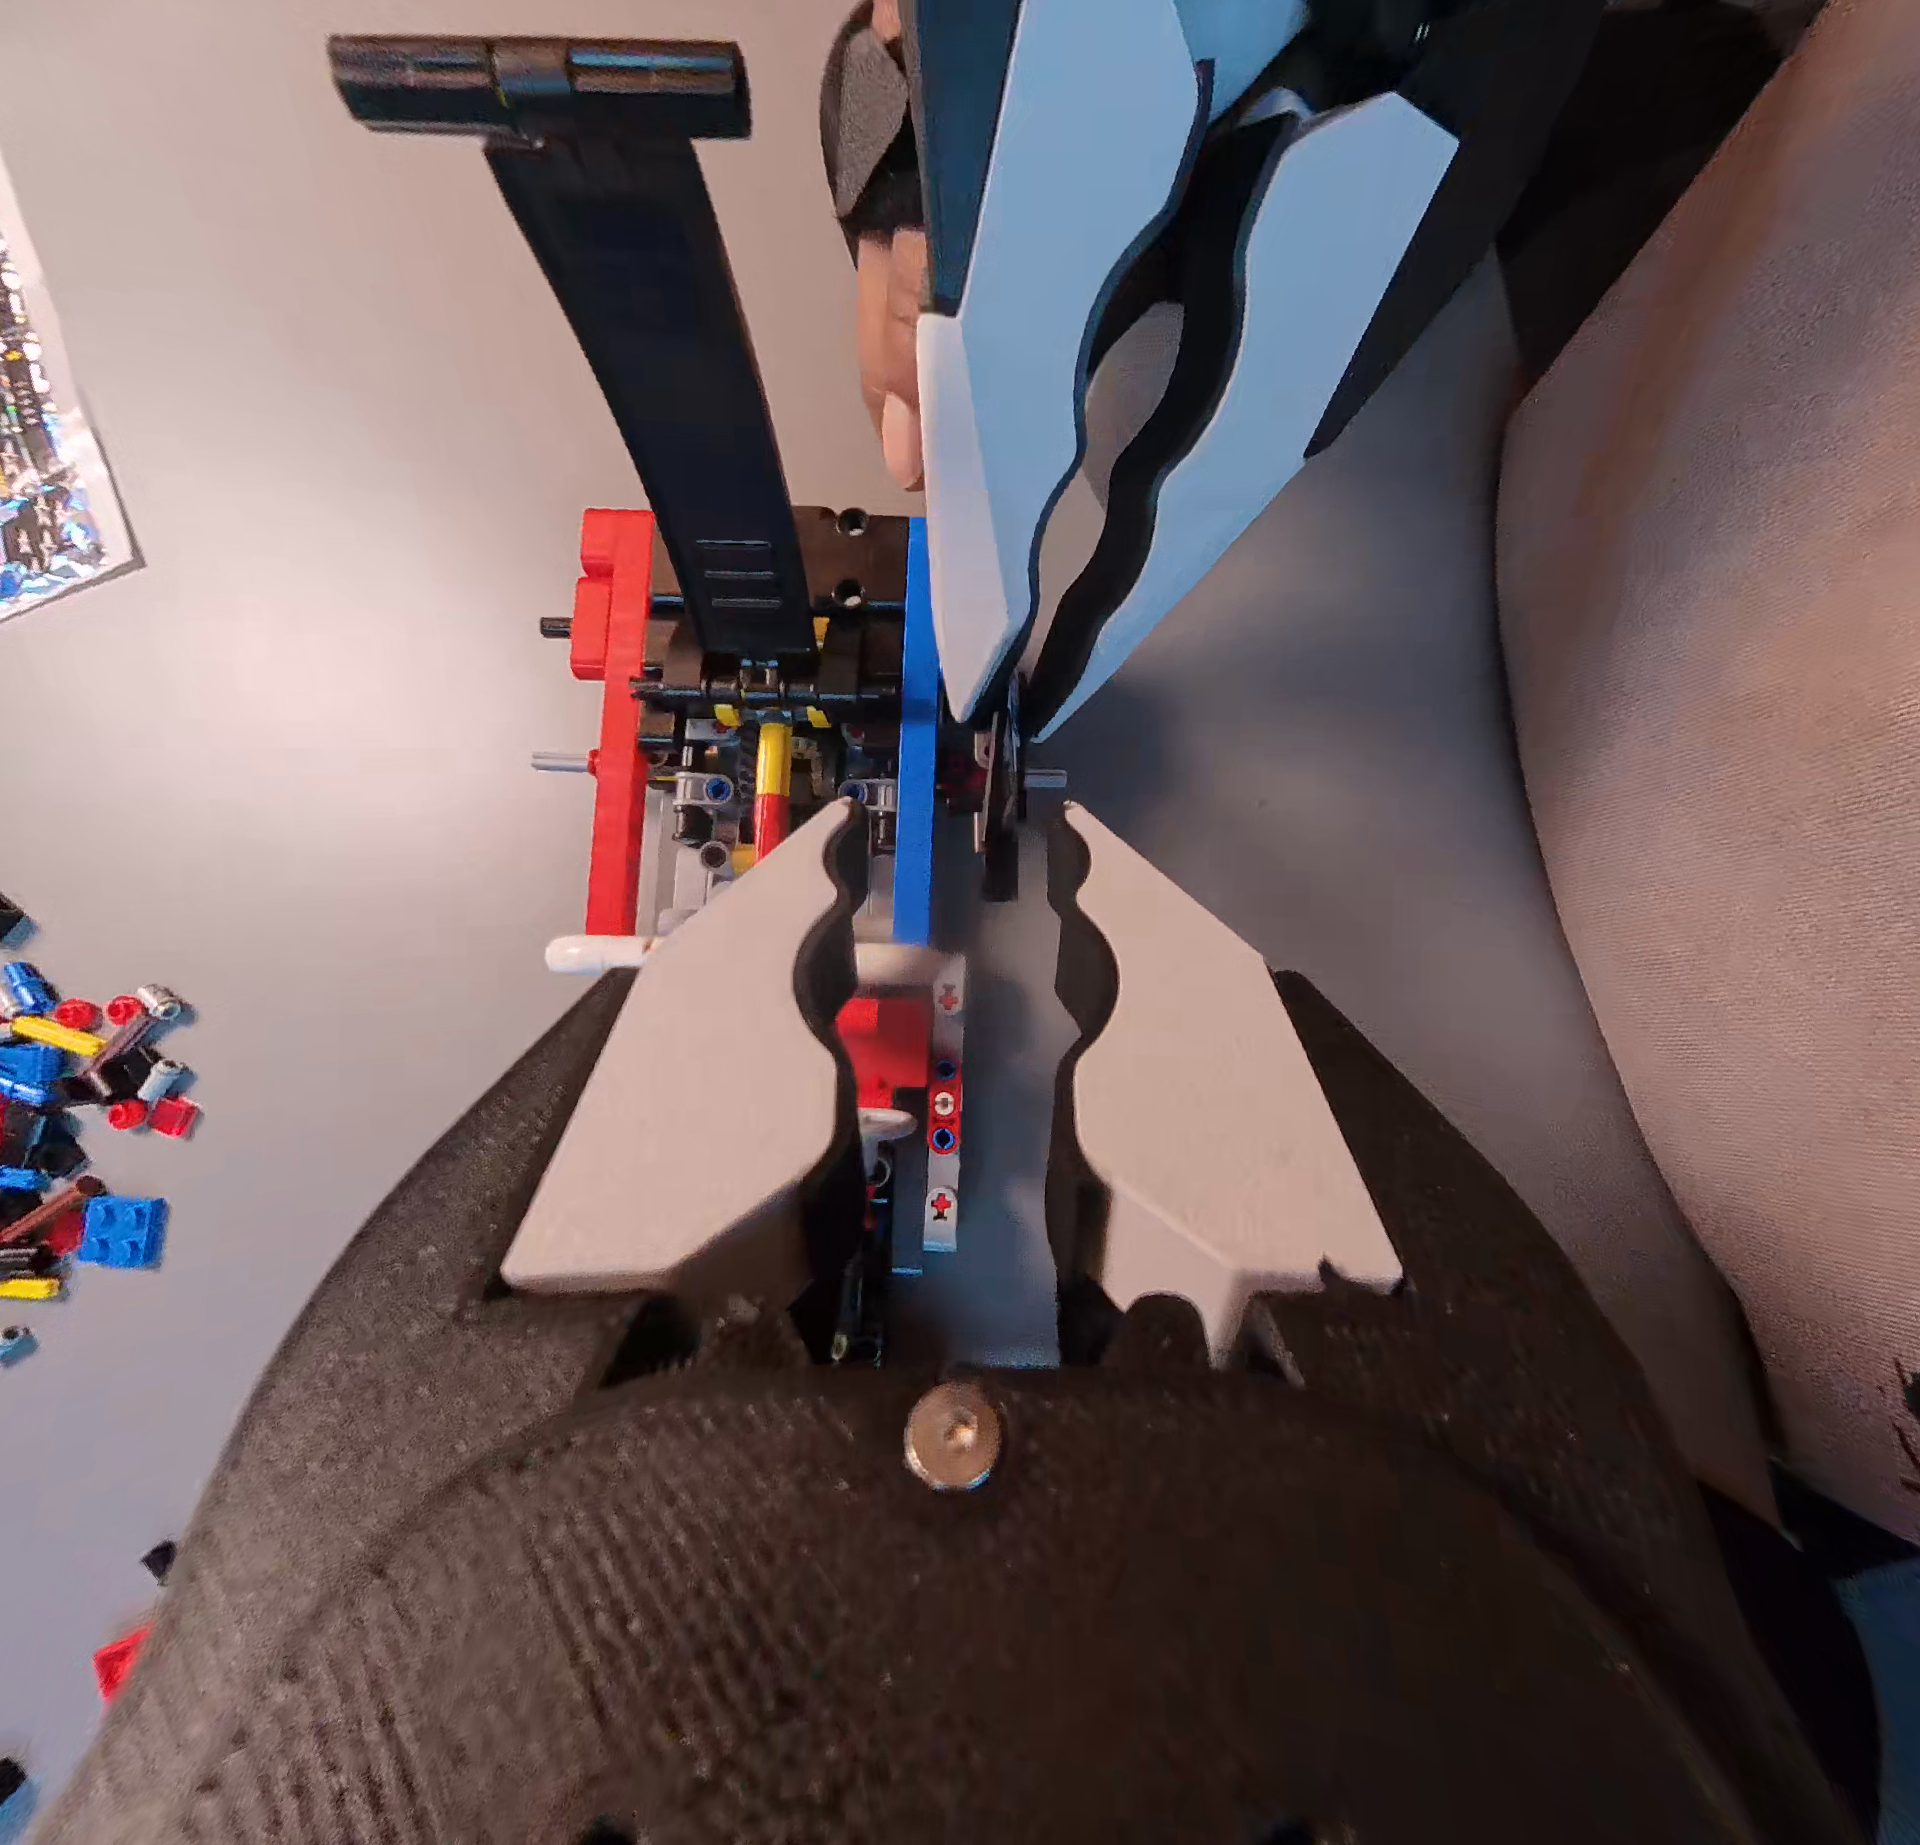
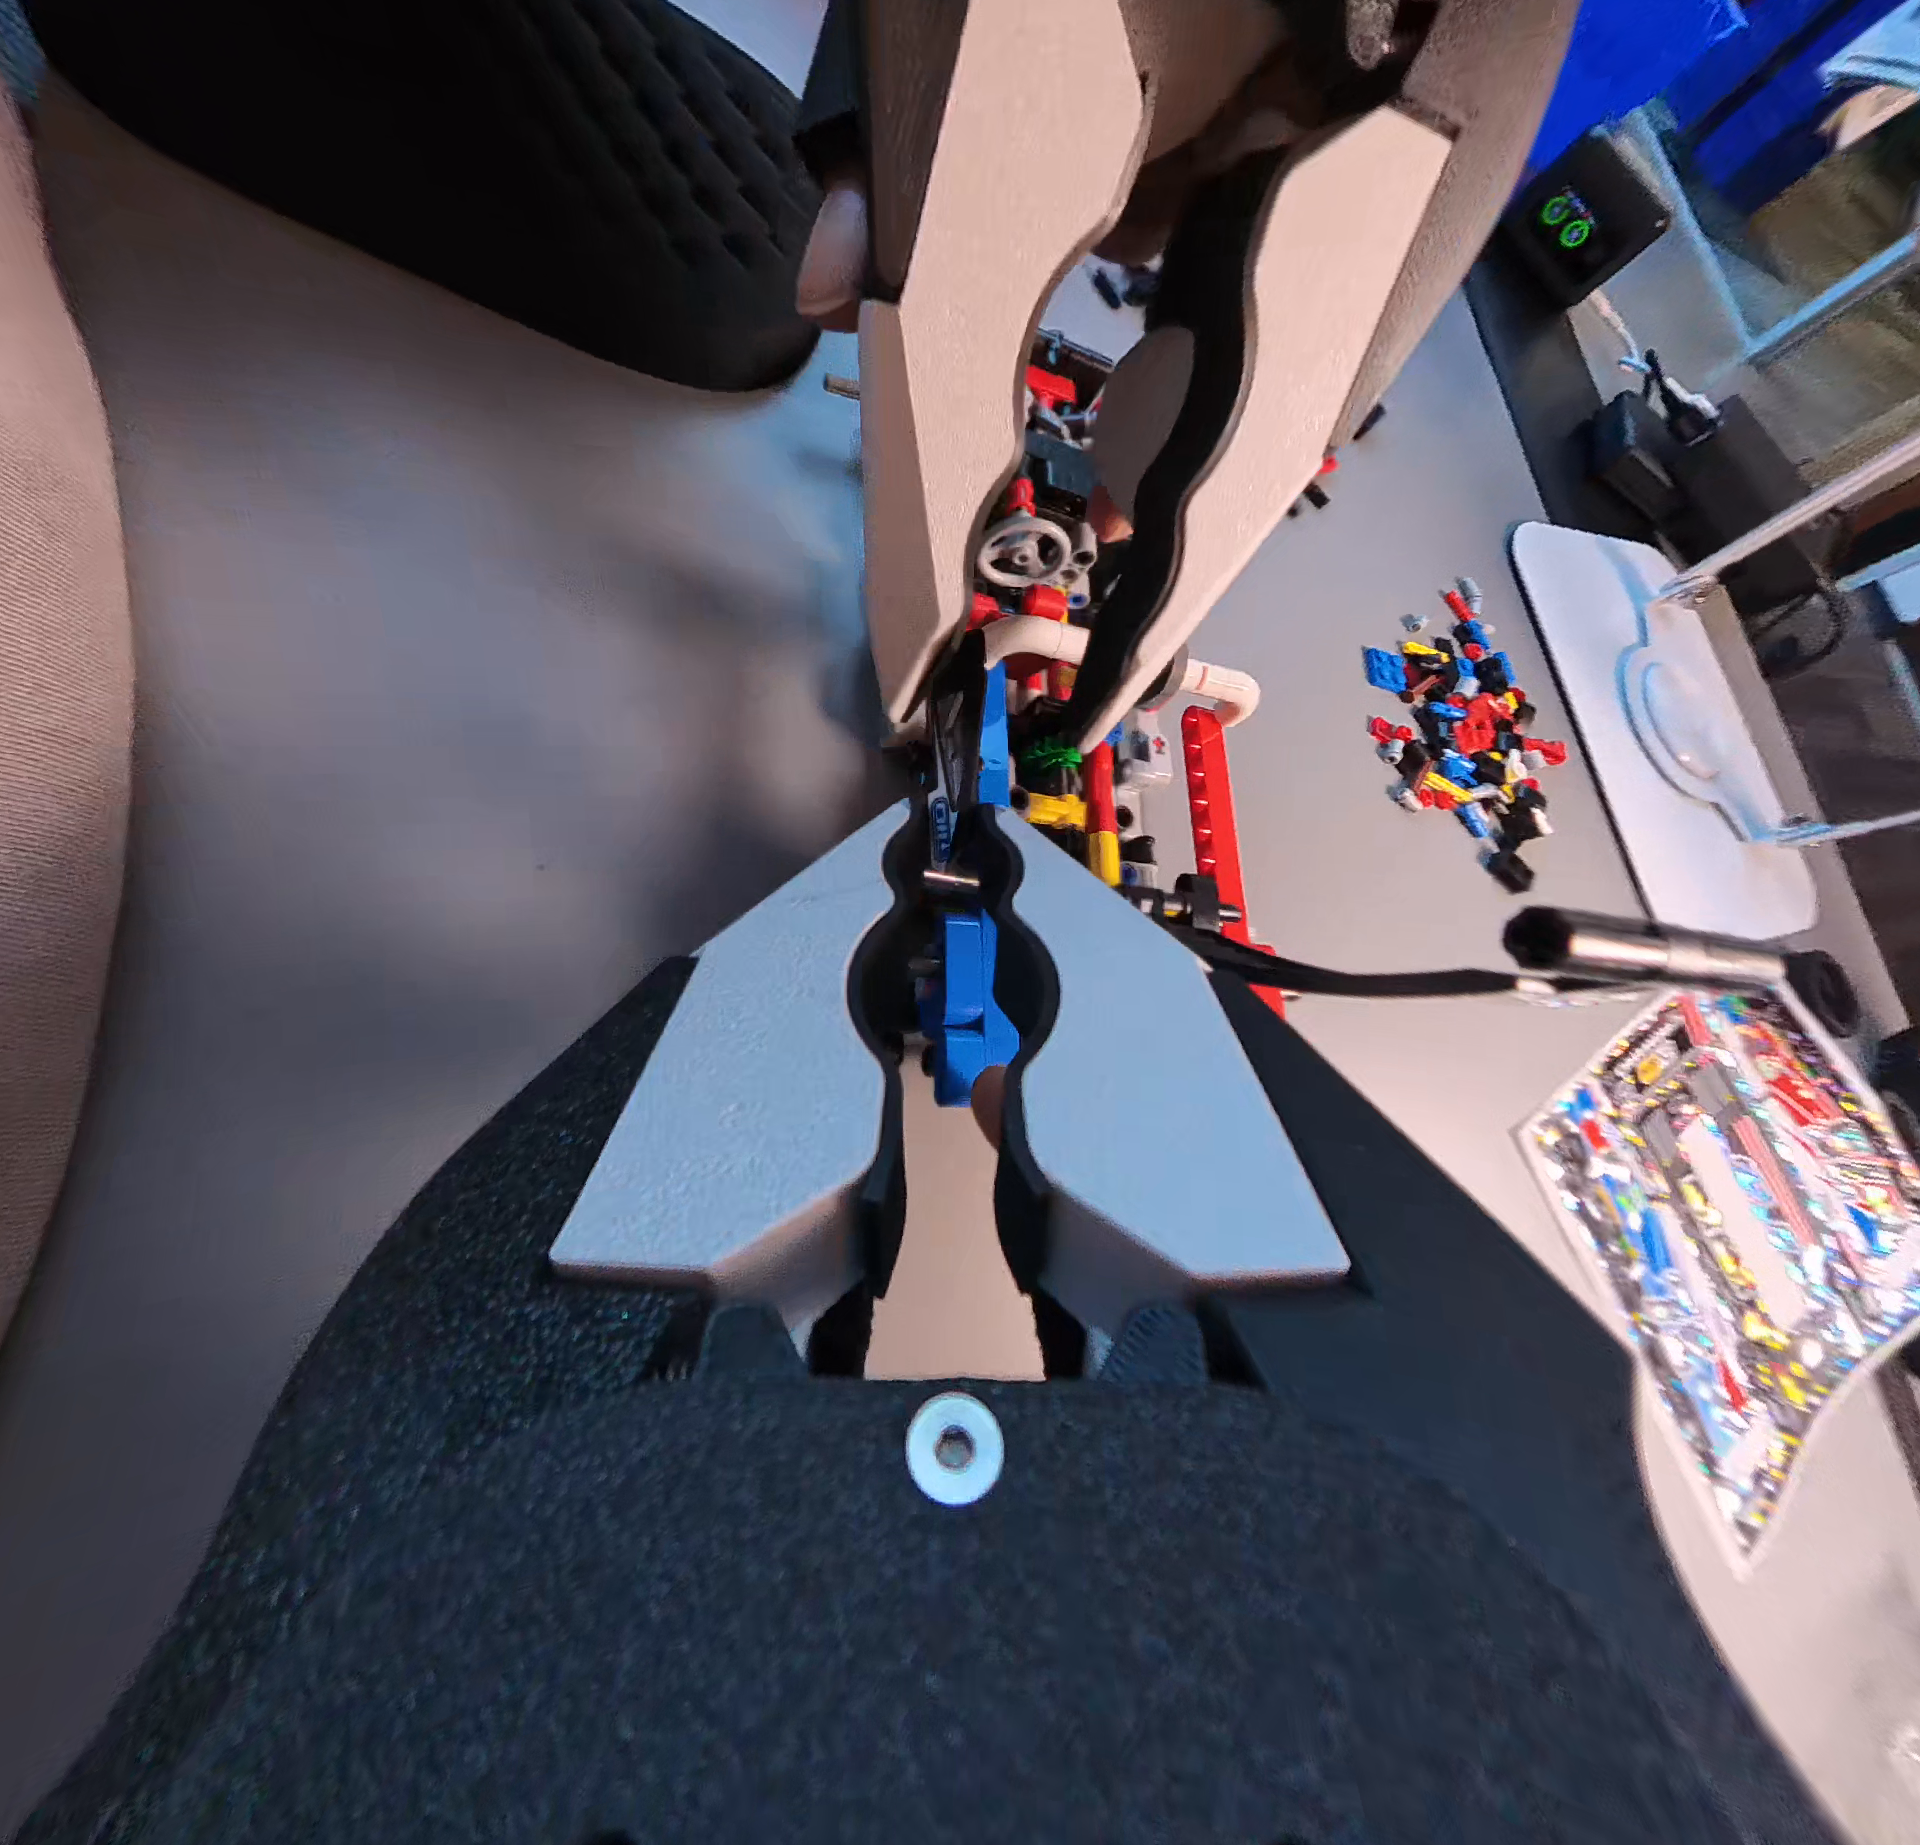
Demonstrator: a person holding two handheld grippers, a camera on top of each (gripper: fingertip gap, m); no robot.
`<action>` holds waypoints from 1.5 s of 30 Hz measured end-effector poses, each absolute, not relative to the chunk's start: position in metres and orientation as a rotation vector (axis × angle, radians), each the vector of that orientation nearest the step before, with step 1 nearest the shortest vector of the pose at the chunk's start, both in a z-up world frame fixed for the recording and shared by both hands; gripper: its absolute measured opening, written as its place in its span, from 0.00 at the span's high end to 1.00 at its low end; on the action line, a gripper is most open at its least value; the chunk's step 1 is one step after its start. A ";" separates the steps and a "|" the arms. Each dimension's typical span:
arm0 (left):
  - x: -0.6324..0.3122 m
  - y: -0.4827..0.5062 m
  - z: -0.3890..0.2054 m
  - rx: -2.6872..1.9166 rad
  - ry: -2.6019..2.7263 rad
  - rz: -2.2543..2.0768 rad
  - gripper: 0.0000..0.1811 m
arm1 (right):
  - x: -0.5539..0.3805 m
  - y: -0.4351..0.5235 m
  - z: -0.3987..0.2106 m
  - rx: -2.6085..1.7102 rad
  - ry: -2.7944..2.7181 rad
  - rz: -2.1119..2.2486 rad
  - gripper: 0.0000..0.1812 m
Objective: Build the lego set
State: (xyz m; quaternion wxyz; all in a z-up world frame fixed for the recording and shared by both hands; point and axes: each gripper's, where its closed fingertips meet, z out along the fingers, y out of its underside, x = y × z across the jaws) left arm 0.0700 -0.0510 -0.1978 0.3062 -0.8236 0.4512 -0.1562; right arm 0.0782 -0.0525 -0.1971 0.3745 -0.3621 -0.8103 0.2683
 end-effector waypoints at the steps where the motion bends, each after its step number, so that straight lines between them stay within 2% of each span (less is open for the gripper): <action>1: 0.070 -0.049 -0.201 -2.197 1.227 -0.398 0.83 | 0.077 -0.050 -0.198 -0.910 -2.067 0.644 0.97; 10: 0.069 -0.047 -0.225 -2.307 1.495 -0.310 0.84 | 0.077 -0.051 -0.207 -0.906 -2.062 0.591 0.96; 26: 0.071 -0.046 -0.226 -2.342 1.541 -0.268 0.89 | 0.077 -0.045 -0.210 -0.950 -2.022 0.610 0.96; 35: 0.073 -0.044 -0.226 -2.375 1.499 -0.280 0.89 | 0.081 -0.032 -0.207 -1.028 -1.980 0.601 0.87; 40: 0.075 -0.043 -0.226 -2.362 1.492 -0.280 0.89 | 0.083 -0.028 -0.207 -1.094 -1.950 0.624 0.85; 42: 0.076 -0.042 -0.225 -2.342 1.484 -0.283 0.89 | 0.084 -0.028 -0.206 -1.091 -1.951 0.610 0.85; 45: 0.077 -0.041 -0.225 -2.304 1.470 -0.267 0.89 | 0.086 -0.033 -0.207 -1.009 -1.962 0.553 0.91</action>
